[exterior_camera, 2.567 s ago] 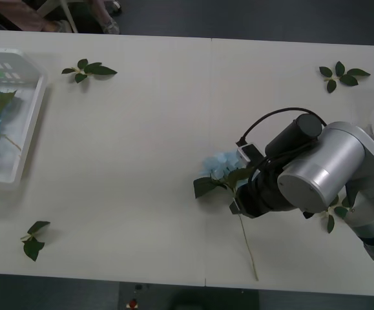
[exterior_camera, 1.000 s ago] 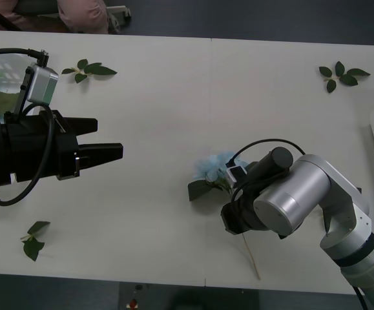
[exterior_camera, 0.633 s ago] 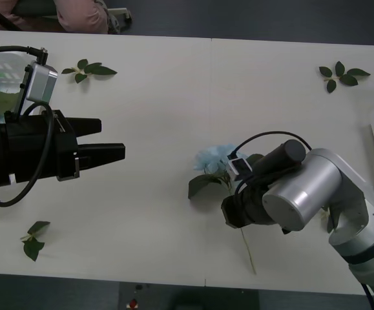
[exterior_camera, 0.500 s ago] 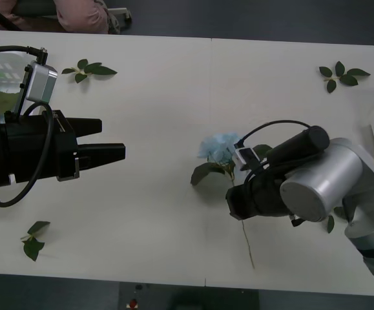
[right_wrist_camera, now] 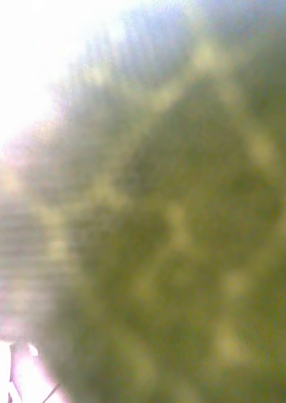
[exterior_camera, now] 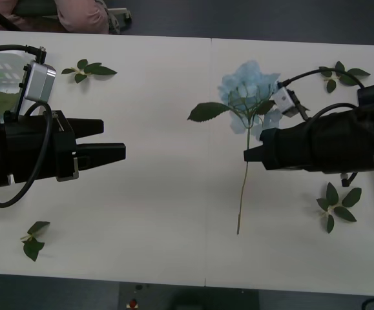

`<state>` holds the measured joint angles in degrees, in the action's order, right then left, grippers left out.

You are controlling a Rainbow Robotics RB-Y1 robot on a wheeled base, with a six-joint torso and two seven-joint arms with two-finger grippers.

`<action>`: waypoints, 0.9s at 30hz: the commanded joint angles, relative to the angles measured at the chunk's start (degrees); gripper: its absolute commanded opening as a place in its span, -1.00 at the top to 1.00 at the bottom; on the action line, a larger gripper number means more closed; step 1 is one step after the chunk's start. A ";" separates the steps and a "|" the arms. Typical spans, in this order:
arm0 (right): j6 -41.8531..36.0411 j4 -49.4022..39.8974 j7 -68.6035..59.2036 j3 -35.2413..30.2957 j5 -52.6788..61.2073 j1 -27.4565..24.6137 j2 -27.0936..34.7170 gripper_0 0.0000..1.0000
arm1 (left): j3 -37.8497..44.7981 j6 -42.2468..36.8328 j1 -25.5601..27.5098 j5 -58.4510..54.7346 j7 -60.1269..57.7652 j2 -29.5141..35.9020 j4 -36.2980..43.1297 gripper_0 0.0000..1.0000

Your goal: Put the red flowers into the right box and the blue flowers into the left box

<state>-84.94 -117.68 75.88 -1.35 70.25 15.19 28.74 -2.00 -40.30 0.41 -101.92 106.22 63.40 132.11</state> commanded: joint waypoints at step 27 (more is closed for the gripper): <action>4.96 20.39 20.27 -6.12 29.07 25.86 -6.59 1.00 | -11.27 0.66 -17.03 -13.04 1.27 -4.87 -9.24 -1.00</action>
<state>-80.96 -96.44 94.05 -7.39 98.47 39.73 22.69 -12.91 -40.27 -14.12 -114.46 106.22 60.61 123.50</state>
